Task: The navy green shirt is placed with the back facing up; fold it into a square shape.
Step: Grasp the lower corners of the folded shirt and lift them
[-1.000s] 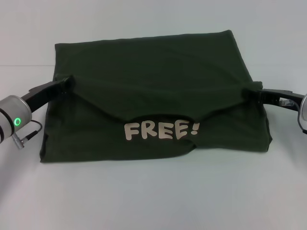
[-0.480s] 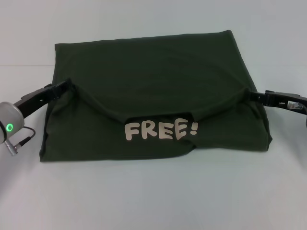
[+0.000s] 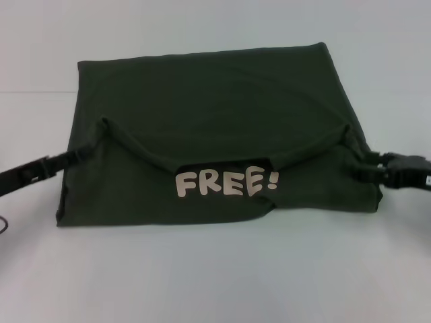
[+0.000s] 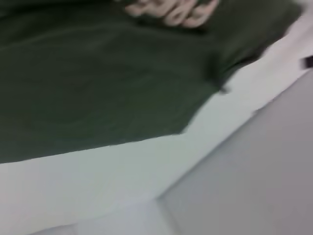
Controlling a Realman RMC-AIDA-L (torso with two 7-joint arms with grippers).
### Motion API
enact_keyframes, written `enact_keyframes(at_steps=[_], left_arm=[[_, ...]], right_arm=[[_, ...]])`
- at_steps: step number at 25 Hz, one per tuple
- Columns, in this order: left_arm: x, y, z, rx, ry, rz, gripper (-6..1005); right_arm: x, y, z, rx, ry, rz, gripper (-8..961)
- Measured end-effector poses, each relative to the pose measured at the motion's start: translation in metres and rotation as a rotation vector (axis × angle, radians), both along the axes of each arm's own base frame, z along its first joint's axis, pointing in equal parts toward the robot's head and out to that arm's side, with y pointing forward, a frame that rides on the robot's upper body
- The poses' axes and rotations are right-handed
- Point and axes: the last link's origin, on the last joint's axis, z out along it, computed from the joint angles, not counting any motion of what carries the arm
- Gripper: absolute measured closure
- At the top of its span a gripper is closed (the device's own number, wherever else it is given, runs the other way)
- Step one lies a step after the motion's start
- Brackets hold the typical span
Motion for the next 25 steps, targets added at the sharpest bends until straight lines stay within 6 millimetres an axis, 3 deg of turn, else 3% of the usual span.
enact_keyframes(at_steps=[9, 14, 25], left_arm=[[-0.017, -0.015, -0.002, -0.196, 0.264, -0.046, 299], [-0.031, -0.012, -0.001, -0.186, 0.394, -0.023, 300], [-0.034, -0.014, -0.012, -0.162, 0.452, -0.029, 302]], right_arm=[[-0.022, -0.052, -0.033, -0.168, 0.035, 0.356, 11], [-0.021, -0.058, -0.039, -0.187, 0.038, 0.366, 14], [-0.023, -0.057, -0.042, -0.195, 0.043, 0.365, 21]])
